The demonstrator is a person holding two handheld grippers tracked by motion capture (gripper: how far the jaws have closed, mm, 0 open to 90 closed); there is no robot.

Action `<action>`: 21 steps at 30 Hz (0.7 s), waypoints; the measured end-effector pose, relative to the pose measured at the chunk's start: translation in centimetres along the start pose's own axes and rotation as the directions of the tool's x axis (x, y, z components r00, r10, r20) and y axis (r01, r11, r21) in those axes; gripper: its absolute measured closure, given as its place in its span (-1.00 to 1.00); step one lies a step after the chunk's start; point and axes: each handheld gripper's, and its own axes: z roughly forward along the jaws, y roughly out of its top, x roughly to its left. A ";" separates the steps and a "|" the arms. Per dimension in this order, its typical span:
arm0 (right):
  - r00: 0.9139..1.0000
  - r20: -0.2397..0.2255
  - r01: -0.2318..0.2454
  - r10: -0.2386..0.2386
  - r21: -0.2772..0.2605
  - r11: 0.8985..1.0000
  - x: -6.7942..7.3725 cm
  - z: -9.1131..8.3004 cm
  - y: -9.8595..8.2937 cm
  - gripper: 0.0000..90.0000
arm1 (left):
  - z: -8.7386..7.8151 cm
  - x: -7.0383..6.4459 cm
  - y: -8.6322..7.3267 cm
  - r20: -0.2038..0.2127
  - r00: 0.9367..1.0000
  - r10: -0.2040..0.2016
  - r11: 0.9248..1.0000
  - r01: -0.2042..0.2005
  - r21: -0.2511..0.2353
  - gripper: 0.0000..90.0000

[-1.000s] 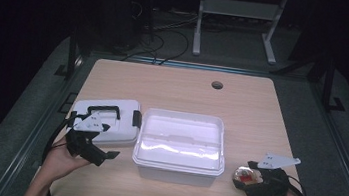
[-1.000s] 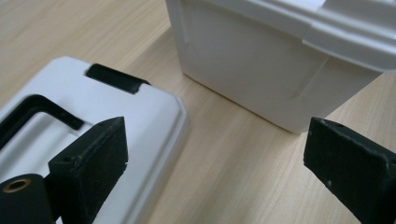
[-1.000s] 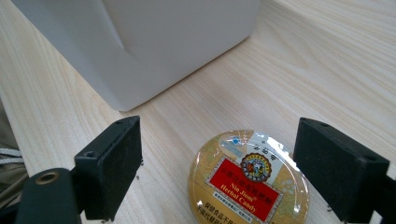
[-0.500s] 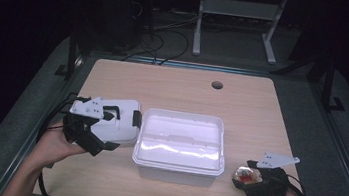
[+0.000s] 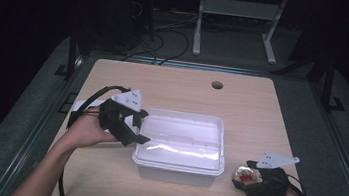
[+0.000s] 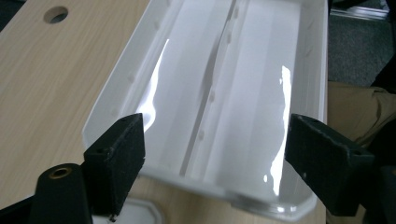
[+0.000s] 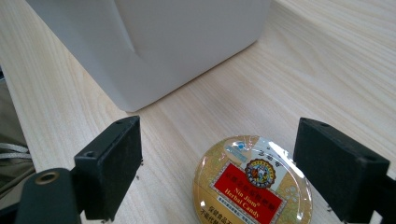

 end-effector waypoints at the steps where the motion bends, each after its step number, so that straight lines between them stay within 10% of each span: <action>1: 1.000 -0.001 0.000 0.000 0.002 1.000 0.0 0.0 0.0 -0.67 | 0.3 0.1 0.4 0.008 1.000 0.015 1.000 -0.016 0.014 -0.52; 21: 1.000 -0.008 0.012 -0.012 0.000 1.000 0.1 0.1 0.2 -0.67 | 6.5 1.2 4.1 0.165 0.985 0.057 0.991 -0.076 0.111 0.02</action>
